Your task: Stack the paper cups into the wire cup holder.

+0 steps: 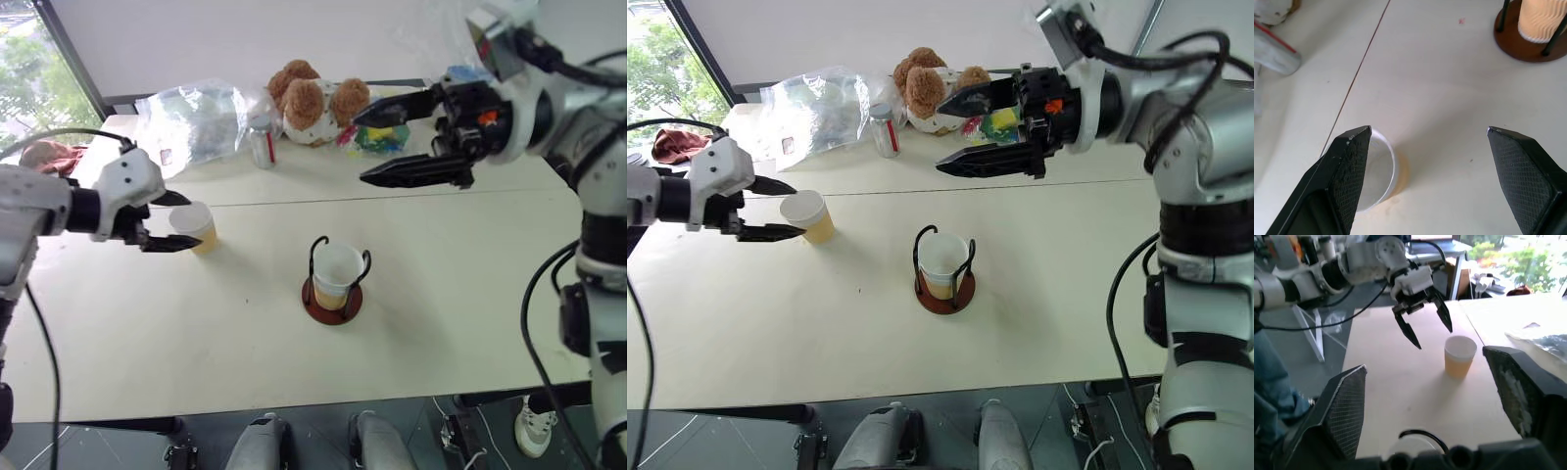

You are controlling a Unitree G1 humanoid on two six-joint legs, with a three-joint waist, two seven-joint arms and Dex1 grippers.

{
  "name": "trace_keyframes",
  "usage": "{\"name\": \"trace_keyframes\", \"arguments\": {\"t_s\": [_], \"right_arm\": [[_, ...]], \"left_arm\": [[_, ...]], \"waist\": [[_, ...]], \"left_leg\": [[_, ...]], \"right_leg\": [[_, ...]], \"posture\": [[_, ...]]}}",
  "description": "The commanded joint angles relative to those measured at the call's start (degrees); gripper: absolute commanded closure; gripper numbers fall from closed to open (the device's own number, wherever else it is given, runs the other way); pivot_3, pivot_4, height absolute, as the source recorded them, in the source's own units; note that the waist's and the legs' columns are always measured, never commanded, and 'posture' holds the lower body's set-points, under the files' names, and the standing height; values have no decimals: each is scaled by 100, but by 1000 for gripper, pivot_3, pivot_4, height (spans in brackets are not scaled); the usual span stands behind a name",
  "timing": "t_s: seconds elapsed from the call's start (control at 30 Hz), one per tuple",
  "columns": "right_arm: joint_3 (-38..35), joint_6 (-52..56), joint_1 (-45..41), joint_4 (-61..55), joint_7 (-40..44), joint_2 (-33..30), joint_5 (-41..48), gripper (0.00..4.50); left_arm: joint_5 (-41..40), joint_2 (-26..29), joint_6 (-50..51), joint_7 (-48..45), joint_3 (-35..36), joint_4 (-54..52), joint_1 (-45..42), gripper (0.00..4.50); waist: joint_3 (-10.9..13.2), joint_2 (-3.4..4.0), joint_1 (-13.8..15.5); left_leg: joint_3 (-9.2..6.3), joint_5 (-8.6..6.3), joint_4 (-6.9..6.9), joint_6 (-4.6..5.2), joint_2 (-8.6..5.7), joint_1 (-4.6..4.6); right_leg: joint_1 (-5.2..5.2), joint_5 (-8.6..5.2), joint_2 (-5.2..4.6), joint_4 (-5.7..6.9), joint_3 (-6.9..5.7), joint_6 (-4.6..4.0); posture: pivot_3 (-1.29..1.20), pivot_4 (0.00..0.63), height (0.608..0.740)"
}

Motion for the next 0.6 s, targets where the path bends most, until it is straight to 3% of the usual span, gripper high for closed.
{"name": "trace_keyframes", "arguments": {"t_s": [0.03,0.33,0.6], "right_arm": [[-703,504,551,-881,-963,212,585,377],[-854,614,2025,-2159,-2376,215,579,377],[-848,712,2616,-2697,-2629,-255,682,377]], "left_arm": [[601,155,-634,-188,-237,453,-196,602],[1489,-259,-1879,-387,-720,1940,-992,602],[1843,-742,-2403,-747,-979,2748,-1493,602]], "waist": [[1,1,1],[1,-5,9],[1,-7,-2]], "left_leg": [[4,0,2,1,-3,0],[5,-4,10,10,-5,-4],[7,-10,22,21,-3,-8]], "right_leg": [[0,0,-2,0,0,0],[0,0,10,4,-3,2],[1,-1,15,5,-3,5]], "posture": [[0,150,740],[0,150,740],[0,150,740]]}}
